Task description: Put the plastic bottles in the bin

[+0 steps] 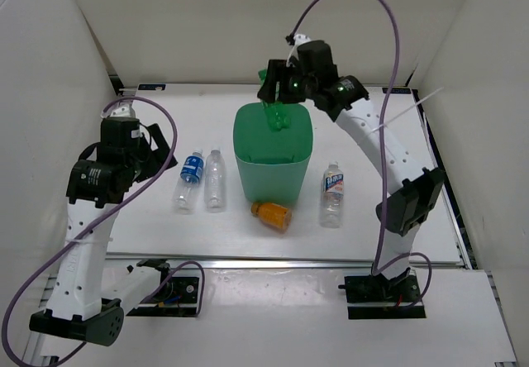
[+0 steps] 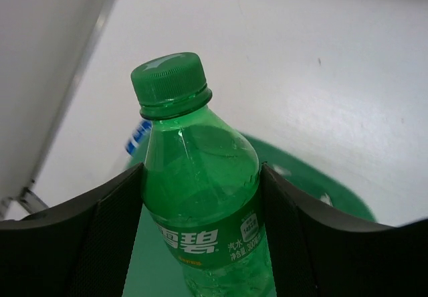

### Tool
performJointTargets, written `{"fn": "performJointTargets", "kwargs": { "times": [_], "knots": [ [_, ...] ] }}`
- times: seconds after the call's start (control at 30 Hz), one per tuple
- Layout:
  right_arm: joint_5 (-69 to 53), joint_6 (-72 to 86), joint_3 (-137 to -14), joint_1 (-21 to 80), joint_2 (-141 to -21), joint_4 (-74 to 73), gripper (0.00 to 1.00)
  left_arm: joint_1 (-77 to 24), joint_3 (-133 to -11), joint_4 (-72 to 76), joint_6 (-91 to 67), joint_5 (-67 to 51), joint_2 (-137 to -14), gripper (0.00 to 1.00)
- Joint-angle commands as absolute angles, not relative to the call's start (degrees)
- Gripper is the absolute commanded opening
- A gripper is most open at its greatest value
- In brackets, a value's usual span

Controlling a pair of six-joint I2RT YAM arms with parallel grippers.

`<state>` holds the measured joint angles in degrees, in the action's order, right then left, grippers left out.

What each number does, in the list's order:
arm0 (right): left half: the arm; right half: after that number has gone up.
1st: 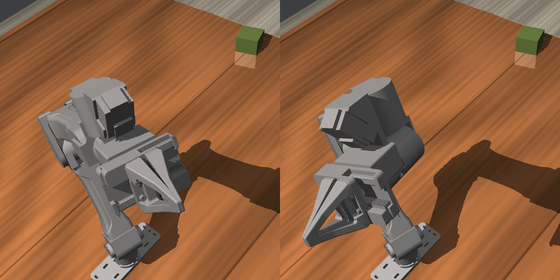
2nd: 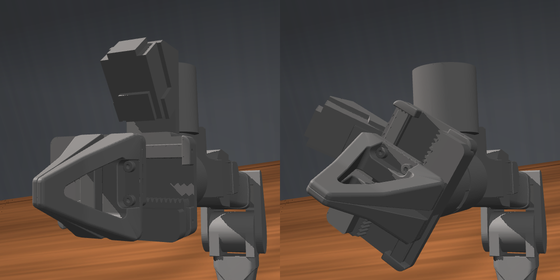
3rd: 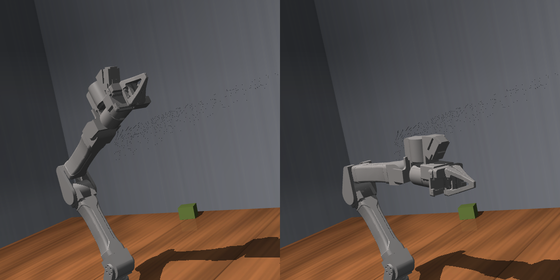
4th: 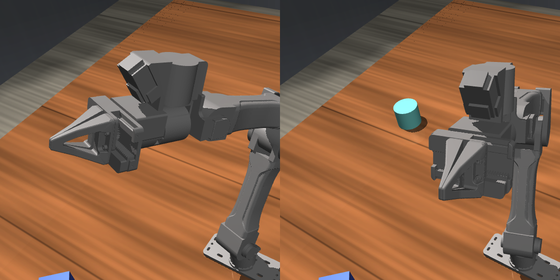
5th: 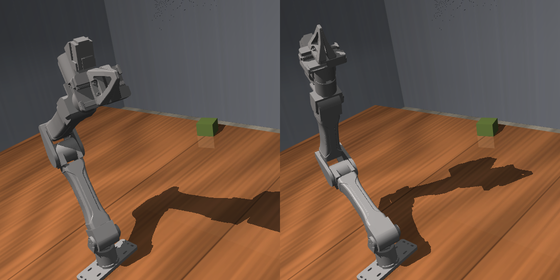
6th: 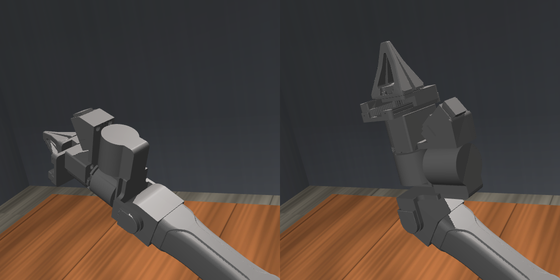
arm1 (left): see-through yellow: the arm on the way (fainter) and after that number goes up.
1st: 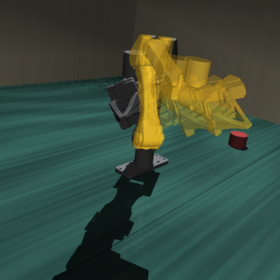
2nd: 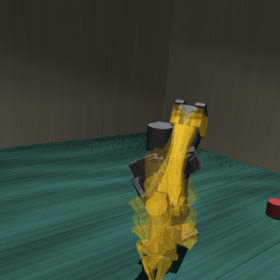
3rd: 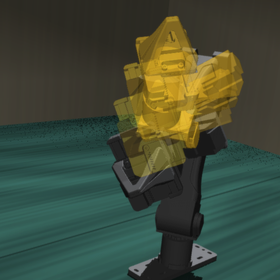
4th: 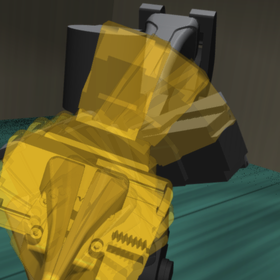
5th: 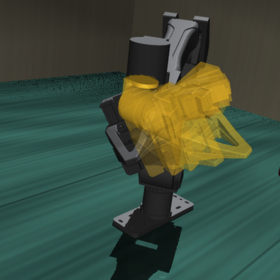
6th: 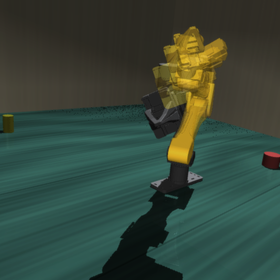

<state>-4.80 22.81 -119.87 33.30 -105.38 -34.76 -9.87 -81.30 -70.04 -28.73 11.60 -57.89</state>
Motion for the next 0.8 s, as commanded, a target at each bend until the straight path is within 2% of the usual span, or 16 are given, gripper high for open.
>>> {"fn": "performJointTargets", "kwargs": {
  "times": [0.0,0.03,0.07,0.13,0.2,0.33,0.43,0.53,0.67,0.77],
  "knots": [
    [2.4,19.2,-117.1,35.8,-101.3,-35.1,0.47,-10.0,-85.0,-69.7,-26.7,13.7,-57.3,1.0],
    [3.2,19.2,-115.7,35.8,-100.6,-35.1,0.49,-10.0,-85.0,-70.3,-26.7,14.2,-57.3,1.0],
    [4.1,18.6,-114.5,36.6,-100.1,-34.5,0.61,-10.0,-85.0,-70.3,-26.2,14.8,-57.3,1.0],
    [7.2,18.1,-113.8,37.4,-98.5,-34.5,0.78,-10.0,-84.2,-70.3,-26.2,15.6,-55.8,1.0],
    [10.0,18.1,-114.3,38.0,-96.4,-35.1,0.99,-10.0,-82.6,-70.3,-26.2,16.1,-55.0,1.0],
    [19.9,22.0,-116.4,37.3,-90.5,-38.1,0.99,-10.0,-81.3,-70.3,-27.5,16.7,-53.8,1.0],
    [26.0,30.7,-112.2,31.8,-84.1,-43.1,0.99,-10.0,-80.2,-69.7,-27.5,16.7,-53.2,1.0],
    [23.0,37.3,-98.5,22.5,-78.1,-46.5,0.99,-10.0,-79.1,-69.2,-27.5,16.7,-52.6,1.0],
    [12.4,41.7,-76.0,10.9,-73.2,-46.2,0.99,-10.0,-77.4,-68.0,-28.6,15.4,-52.1,1.0],
    [1.8,39.2,-64.0,7.9,-72.5,-41.1,0.99,-10.0,-76.1,-68.0,-29.2,15.4,-51.1,1.0]
  ]
}}
